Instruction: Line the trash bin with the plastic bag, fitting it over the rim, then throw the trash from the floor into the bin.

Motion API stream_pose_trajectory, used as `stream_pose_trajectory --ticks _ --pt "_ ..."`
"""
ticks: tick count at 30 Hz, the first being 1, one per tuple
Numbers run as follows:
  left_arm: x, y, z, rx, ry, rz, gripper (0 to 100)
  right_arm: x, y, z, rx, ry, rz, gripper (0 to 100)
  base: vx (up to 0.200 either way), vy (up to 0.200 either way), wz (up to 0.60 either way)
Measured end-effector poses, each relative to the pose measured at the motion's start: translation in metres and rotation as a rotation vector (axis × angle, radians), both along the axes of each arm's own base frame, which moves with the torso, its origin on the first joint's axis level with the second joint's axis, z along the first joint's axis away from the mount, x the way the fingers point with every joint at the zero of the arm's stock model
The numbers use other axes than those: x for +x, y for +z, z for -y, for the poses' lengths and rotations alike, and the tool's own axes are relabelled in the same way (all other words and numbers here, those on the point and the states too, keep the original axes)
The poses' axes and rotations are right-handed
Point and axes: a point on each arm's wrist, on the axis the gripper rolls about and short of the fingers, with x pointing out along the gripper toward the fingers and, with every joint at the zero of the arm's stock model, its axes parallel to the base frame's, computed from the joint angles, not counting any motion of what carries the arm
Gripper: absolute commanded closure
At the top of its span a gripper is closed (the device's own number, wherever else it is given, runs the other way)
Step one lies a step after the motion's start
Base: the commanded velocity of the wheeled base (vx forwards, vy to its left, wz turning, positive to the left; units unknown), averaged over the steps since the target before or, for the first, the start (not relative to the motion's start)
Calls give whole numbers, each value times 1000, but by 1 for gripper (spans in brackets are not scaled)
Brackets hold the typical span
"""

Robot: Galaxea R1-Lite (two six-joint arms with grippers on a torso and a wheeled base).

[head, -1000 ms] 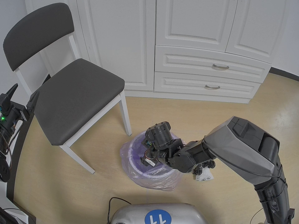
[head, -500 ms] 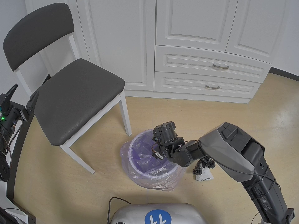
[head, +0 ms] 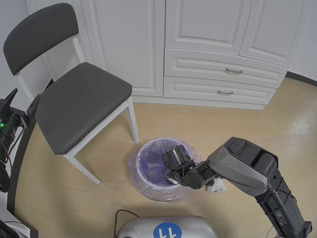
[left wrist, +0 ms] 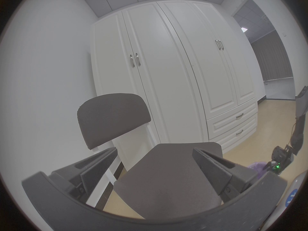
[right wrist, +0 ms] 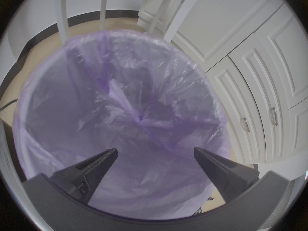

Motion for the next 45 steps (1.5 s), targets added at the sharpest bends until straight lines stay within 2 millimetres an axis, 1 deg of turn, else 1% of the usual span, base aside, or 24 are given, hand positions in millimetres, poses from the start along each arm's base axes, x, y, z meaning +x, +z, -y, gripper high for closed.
stream_pose_trajectory --ticks 5,9,15,24,28,32,37,42,45 --pt "-1 1 -1 1 3 4 0 -20 -3 4 -35 17 -48 0 0 0 0" --pt "-1 2 -1 2 5 7 0 -34 0 0 -46 41 -62 0 0 0 0" --pt "-2 2 0 3 5 11 0 -37 7 -5 -36 54 -51 0 0 0 0" --pt "-2 3 -1 3 6 13 0 -32 24 -11 0 56 -10 0 0 0 0" --pt "-2 3 -1 4 6 14 0 -35 33 -16 14 67 6 0 0 0 0" --pt "-2 4 -1 4 5 15 0 -38 37 -18 19 74 11 0 0 0 0" --pt "-2 3 -1 4 8 15 0 -45 32 -18 8 80 -10 0 0 0 0" --pt "-2 4 -3 -2 11 18 0 -62 21 -21 -18 100 -50 0 0 0 0" --pt "-2 5 -3 -6 11 20 0 -68 19 -23 -25 113 -57 0 0 0 0"
